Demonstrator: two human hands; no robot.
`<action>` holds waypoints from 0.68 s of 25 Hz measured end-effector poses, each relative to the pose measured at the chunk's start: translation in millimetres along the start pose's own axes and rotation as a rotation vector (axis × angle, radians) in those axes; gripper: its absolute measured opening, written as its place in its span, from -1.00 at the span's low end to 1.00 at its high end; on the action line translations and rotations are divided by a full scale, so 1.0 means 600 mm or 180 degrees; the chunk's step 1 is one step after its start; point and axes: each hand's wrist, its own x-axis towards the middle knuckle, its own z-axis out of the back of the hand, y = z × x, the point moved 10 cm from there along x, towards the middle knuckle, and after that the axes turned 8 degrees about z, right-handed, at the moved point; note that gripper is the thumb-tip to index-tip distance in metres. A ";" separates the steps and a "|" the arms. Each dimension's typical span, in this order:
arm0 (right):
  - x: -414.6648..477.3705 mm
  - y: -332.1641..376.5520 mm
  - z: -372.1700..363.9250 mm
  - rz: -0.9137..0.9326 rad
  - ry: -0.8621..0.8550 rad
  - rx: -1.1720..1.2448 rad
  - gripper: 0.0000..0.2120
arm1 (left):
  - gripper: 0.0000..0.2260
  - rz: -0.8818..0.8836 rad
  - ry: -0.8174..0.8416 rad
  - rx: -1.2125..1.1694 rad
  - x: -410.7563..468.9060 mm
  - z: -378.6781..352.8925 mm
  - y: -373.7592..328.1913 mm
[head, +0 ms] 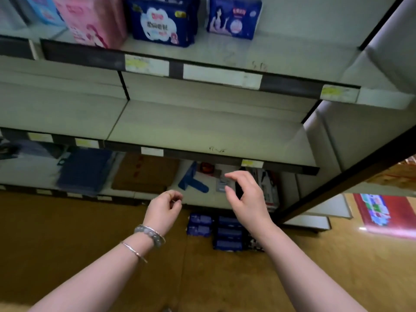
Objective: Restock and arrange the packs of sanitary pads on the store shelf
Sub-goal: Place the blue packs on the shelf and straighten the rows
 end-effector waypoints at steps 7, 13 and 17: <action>0.003 -0.171 -0.050 -0.0752 0.0206 0.0409 -0.71 | -0.80 0.0227 -0.0095 -0.0165 0.059 -0.100 0.027; -0.042 -0.334 -0.197 -0.0976 0.0273 0.0542 -0.76 | -0.87 0.0384 -0.0011 -0.0174 0.147 -0.223 0.160; -0.091 -0.485 -0.359 -0.1382 0.0424 0.0584 -0.75 | -0.88 0.0617 0.0080 -0.0177 0.220 -0.319 0.304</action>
